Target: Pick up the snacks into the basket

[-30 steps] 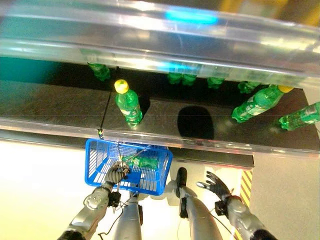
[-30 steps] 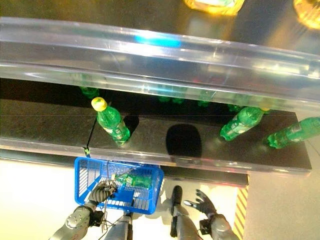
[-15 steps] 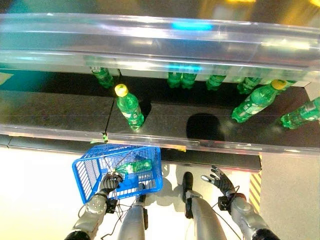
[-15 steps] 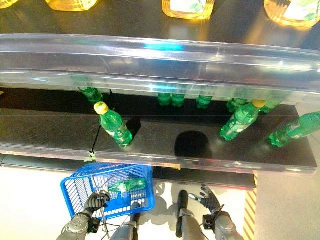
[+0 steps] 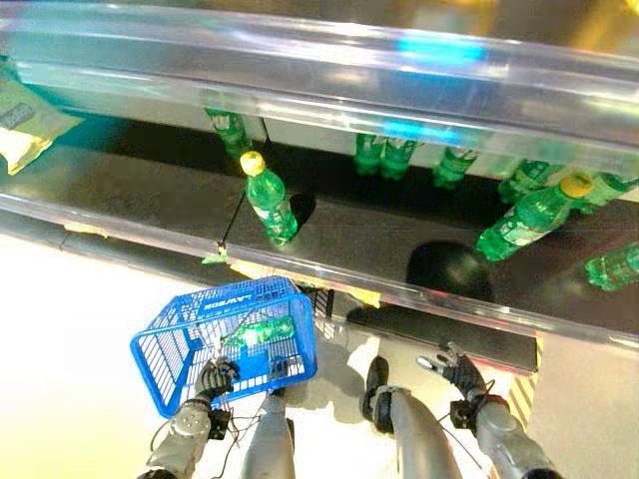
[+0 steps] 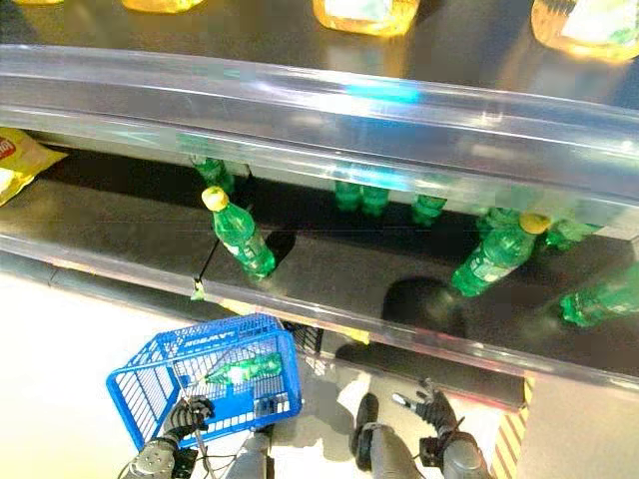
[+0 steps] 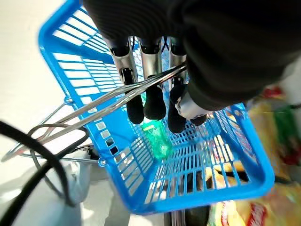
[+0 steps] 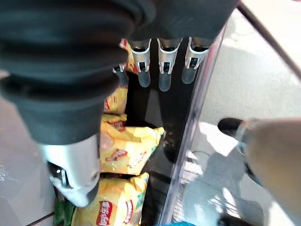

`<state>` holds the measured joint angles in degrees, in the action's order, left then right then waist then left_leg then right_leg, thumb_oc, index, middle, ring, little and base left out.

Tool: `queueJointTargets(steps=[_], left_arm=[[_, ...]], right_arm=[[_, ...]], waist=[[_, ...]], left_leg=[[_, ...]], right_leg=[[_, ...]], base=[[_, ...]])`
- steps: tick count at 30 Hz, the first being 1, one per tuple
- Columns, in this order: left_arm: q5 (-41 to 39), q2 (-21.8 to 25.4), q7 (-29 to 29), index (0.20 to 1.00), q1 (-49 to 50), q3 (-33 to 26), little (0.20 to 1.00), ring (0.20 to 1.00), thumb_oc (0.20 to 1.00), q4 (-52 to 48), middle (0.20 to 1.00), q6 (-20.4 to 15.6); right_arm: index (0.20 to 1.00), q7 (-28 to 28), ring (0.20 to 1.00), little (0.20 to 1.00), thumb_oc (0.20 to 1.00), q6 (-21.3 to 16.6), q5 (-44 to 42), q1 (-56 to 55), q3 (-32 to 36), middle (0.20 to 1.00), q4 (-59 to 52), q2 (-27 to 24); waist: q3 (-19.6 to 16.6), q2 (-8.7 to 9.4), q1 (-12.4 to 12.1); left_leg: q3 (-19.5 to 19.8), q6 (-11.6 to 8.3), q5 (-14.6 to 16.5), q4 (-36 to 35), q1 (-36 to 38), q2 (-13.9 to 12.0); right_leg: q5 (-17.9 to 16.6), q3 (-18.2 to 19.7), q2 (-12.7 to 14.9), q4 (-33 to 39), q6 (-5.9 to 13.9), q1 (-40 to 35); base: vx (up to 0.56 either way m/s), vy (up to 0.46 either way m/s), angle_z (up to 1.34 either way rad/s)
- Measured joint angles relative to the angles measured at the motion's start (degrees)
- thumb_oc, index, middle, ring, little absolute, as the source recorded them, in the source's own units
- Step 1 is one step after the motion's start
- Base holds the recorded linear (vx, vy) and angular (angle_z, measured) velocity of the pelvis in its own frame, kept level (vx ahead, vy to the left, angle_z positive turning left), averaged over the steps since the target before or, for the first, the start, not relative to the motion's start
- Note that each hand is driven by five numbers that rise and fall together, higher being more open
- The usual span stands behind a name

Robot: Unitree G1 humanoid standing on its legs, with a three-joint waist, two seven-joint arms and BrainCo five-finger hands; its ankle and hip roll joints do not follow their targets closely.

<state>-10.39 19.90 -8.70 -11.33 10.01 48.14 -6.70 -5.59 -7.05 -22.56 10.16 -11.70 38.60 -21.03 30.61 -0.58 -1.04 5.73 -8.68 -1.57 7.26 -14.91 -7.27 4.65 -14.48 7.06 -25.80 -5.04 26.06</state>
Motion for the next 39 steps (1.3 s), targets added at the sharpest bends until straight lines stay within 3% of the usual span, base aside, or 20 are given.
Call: queueJointTargets(steps=[2, 6, 11, 14, 16, 17, 19, 20, 21, 22, 24, 25, 26, 28, 31, 32, 35, 36, 38, 39], left_arm=[[-0.1, -1.3, 0.1, 0.2, -1.3, 0.0, 0.2, 0.2, 0.2, 1.4, 0.2, 0.0], [-0.6, -2.4, 0.3, 0.2, -2.1, 0.3, 0.2, 0.2, 0.2, 2.1, 0.2, 0.1], [-0.4, -1.1, 1.6, 0.2, -1.3, 2.9, 0.2, 0.2, 0.2, 1.4, 0.2, 0.1], [-0.4, -0.2, 2.5, 0.2, 1.2, 3.3, 0.2, 0.2, 0.2, 0.3, 0.2, 0.0], [0.0, 1.5, 3.0, 0.2, 5.3, 3.2, 0.2, 0.2, 0.2, -0.2, 0.2, 0.1], [0.3, 1.8, 3.1, 0.2, 6.0, 2.7, 0.2, 0.2, 0.2, -0.6, 0.2, 0.1], [0.9, 1.8, 3.6, 0.2, 7.7, -0.6, 0.2, 0.2, 0.2, -1.1, 0.2, 0.0], [0.9, 2.2, 3.6, 0.2, 9.9, -2.1, 0.2, 0.2, 0.2, -1.5, 0.2, 0.3], [0.9, 2.7, 4.2, 0.2, 10.6, -2.6, 0.2, 0.2, 0.2, -1.6, 0.2, 0.4], [0.9, 3.3, 4.2, 0.2, 11.6, -3.3, 0.2, 0.2, 0.2, -1.6, 0.2, 0.9], [0.9, 3.2, 4.2, 0.2, 13.4, -5.3, 0.2, 0.2, 0.2, -1.6, 0.2, 1.3], [0.9, 2.9, 4.2, 0.2, 14.0, -5.9, 0.2, 0.2, 0.2, -1.6, 0.2, 1.3], [0.8, 2.5, 4.1, 0.2, 15.6, -6.6, 0.2, 0.2, 0.2, -1.9, 0.2, 1.3], [0.8, 2.1, 4.1, 0.2, 16.2, -6.7, 0.2, 0.2, 0.2, -1.8, 0.2, 1.4], [0.5, 1.1, 4.0, 0.2, 16.8, -6.7, 0.2, 0.2, 0.2, -2.3, 0.2, 1.4], [0.5, 1.0, 4.0, 0.2, 16.7, -6.6, 0.2, 0.2, 0.2, -3.1, 0.2, 1.6], [-0.5, 0.6, 4.0, 0.2, 15.2, -6.5, 0.2, 0.2, 0.2, -5.7, 0.2, 1.8], [-0.6, 0.2, 4.0, 0.2, 15.0, -6.6, 0.2, 0.2, 0.2, -5.8, 0.2, 1.8], [-0.7, -0.5, 3.9, 0.2, 15.7, -6.7, 0.2, 0.2, 0.2, -5.8, 0.2, 1.9], [-0.7, -0.7, 3.8, 0.2, 15.5, -6.8, 0.2, 0.2, 0.2, -5.8, 0.2, 1.9]], right_arm=[[1.0, -0.3, 1.0, 1.0, 1.0, -0.3, 0.0, 0.8, 0.5, 1.0, 0.0, -1.7], [1.0, -0.8, 1.0, 1.0, 1.0, -0.4, -0.1, 0.3, 3.1, 1.0, 0.0, -2.6], [1.0, -0.8, 1.0, 1.0, 1.0, -0.4, -0.1, -2.1, 6.7, 1.0, 0.1, -1.2], [1.0, -0.4, 1.0, 1.0, 1.0, -0.1, 0.0, -2.4, 6.8, 1.0, 0.4, 0.6], [1.0, 0.2, 1.0, 1.0, 1.0, 0.2, 0.0, -4.9, 6.5, 1.0, -0.5, 4.2], [1.0, 0.6, 1.0, 1.0, 1.0, 0.2, 0.0, -5.9, 6.5, 1.0, -1.0, 4.6], [1.0, 2.2, 1.0, 1.0, 1.0, 0.7, 0.1, -9.5, 6.2, 1.0, -2.0, 5.2], [1.0, 2.7, 1.0, 1.0, 1.0, 1.0, 0.2, -11.5, 5.3, 1.0, -2.0, 4.6], [1.0, 3.2, 1.0, 1.0, 1.0, 1.0, 0.5, -11.9, 5.4, 1.0, -2.0, 4.3], [1.0, 3.7, 1.0, 1.0, 1.0, 1.1, 0.6, -13.6, 5.4, 1.0, -1.9, 3.8], [1.0, 4.6, 1.0, 1.0, 1.0, 1.2, 0.6, -14.9, 5.3, 1.0, -1.2, 3.8], [1.0, 4.9, 1.0, 1.0, 1.0, 1.2, 0.6, -14.8, 5.1, 1.0, -1.0, 3.9], [1.0, 5.4, 1.0, 1.0, 1.0, 1.2, 0.6, -14.8, 4.8, 1.0, -1.0, 3.7], [1.0, 5.5, 1.0, 1.0, 1.0, 1.2, 0.6, -14.8, 4.7, 1.0, -0.9, 3.7], [1.0, 5.5, 1.0, 1.0, 1.0, 1.3, 0.6, -16.0, 4.6, 1.0, -1.1, 2.5], [1.0, 5.5, 1.0, 1.0, 1.0, 1.3, 0.6, -16.8, 4.8, 1.0, -1.8, 2.0], [1.0, 5.2, 1.0, 1.0, 1.0, 1.3, 0.7, -17.1, 5.5, 1.0, 1.4, 0.2], [1.0, 5.1, 1.0, 1.0, 1.0, 1.3, 0.7, -16.6, 5.6, 1.0, 2.3, -0.3], [1.0, 5.0, 1.0, 1.0, 1.0, 1.3, 0.7, -15.1, 6.7, 1.0, 2.6, -1.4], [1.0, 4.9, 1.0, 1.0, 1.0, 1.3, 0.7, -14.3, 6.8, 1.0, 2.8, -1.6]], waist=[[0.0, 0.34, 0.4], [-0.1, 0.53, 0.8], [-0.9, 2.19, 1.9], [-1.4, 2.92, 1.3], [-4.6, 5.52, 2.1], [-5.1, 5.47, 1.6], [-7.0, 5.06, 0.3], [-10.0, 4.53, 0.6], [-10.1, 4.3, 0.5], [-11.1, 5.02, 0.5], [-11.9, 5.08, 0.2], [-12.4, 5.49, -0.3], [-13.3, 5.7, -0.2], [-13.5, 4.79, -0.1], [-13.4, 2.76, -1.5], [-13.6, 3.13, -1.1], [-12.7, 2.6, -1.4], [-12.6, 2.4, -1.9], [-12.0, 0.83, -1.7], [-11.8, 0.61, -1.4]], left_leg=[[1.4, -1.39, 0.4, 3.8, -0.3, 1.6], [3.8, -0.32, 1.2, 2.2, 2.3, 4.1], [0.3, 4.49, 0.8, 2.9, 2.4, 9.8], [-3.7, 7.12, 3.0, 6.1, 2.4, 10.3], [-7.8, 9.67, 6.8, 11.4, 2.5, 12.4], [-8.4, 10.37, 7.4, 11.8, 2.4, 11.2], [-11.8, 11.06, 8.3, 11.9, 3.4, 8.7], [-12.1, 11.26, 7.9, 11.0, 2.6, 7.6], [-12.1, 11.26, 7.6, 10.5, 3.3, 7.4], [-12.9, 11.51, 7.2, 8.8, 4.7, 7.4], [-14.5, 11.57, 5.5, 6.1, 6.4, 7.5], [-14.6, 11.32, 4.7, 5.2, 7.1, 7.6], [-14.8, 11.14, 3.9, 3.7, 7.3, 8.0], [-14.8, 10.62, 3.0, 2.4, 7.2, 7.9], [-14.5, 9.76, 1.6, 1.8, 6.4, 7.5], [-13.4, 9.03, 1.6, 2.6, 5.7, 7.7], [-7.9, 1.83, -1.7, 7.4, 0.9, 9.4], [-6.9, 0.67, -2.3, 7.4, 1.1, 9.8], [-5.7, 0.16, -1.2, 10.8, 1.2, 9.5], [-5.7, 0.62, -0.5, 13.5, 1.0, 7.7]], right_leg=[[-0.5, -0.4, 1.3, 0.5, -0.17, 0.4], [-2.0, -0.5, 3.4, 2.6, 2.86, -2.5], [-6.4, 1.6, 8.7, 7.5, 8.16, -5.0], [-10.6, 2.8, 9.6, 13.7, 10.16, -8.1], [-14.7, 3.1, 10.1, 20.2, 9.96, -11.6], [-14.4, 4.0, 10.2, 19.7, 10.39, -11.8], [-7.0, 4.9, 5.8, 6.7, 13.25, -8.7], [-3.4, 3.8, 2.5, 3.1, 12.79, -8.1], [-1.0, 4.3, 1.8, 0.0, 13.37, -8.1], [2.9, 3.7, -0.6, -1.5, 12.37, -11.0], [6.3, 3.8, -2.7, 0.3, 11.92, -14.5], [6.1, 4.0, -3.0, 2.3, 11.6, -15.3], [5.2, 3.9, -3.7, 8.2, 7.39, -17.6], [3.3, 3.8, -4.4, 10.6, 4.9, -18.0], [2.4, 3.3, -5.7, 10.8, 4.28, -17.9], [2.7, 3.5, -5.4, 11.5, 4.23, -18.0], [1.9, 2.7, -4.4, 11.4, 1.75, -17.2], [1.8, 2.6, -3.9, 11.5, 1.37, -17.5], [1.3, 2.2, -3.2, 12.0, 0.7, -18.5], [0.8, 0.8, -2.1, 12.7, 0.64, -19.0]], base=[[-0.1, 0.154, 0.1], [-0.06, 0.332, 0.22], [-0.04, 0.445, 0.16], [-0.03, 0.446, -0.48], [-0.08, 0.47, -0.75], [-0.04, 0.34, -0.58], [-0.03, 0.209, -0.68], [-0.04, 0.182, -0.56], [-0.04, 0.141, -0.42], [-0.08, 0.099, -0.26], [-0.1, 0.037, -0.31], [-0.06, -0.007, -0.39], [-0.06, -0.02, -0.19], [-0.1, -0.046, -0.04], [-0.1, -0.069, 0.04], [-0.1, -0.003, 0.58], [-0.08, 0.013, 0.72], [-0.04, 0.019, 0.34], [0.0, 0.065, 0.04], [0.05, 0.125, 0.1]])
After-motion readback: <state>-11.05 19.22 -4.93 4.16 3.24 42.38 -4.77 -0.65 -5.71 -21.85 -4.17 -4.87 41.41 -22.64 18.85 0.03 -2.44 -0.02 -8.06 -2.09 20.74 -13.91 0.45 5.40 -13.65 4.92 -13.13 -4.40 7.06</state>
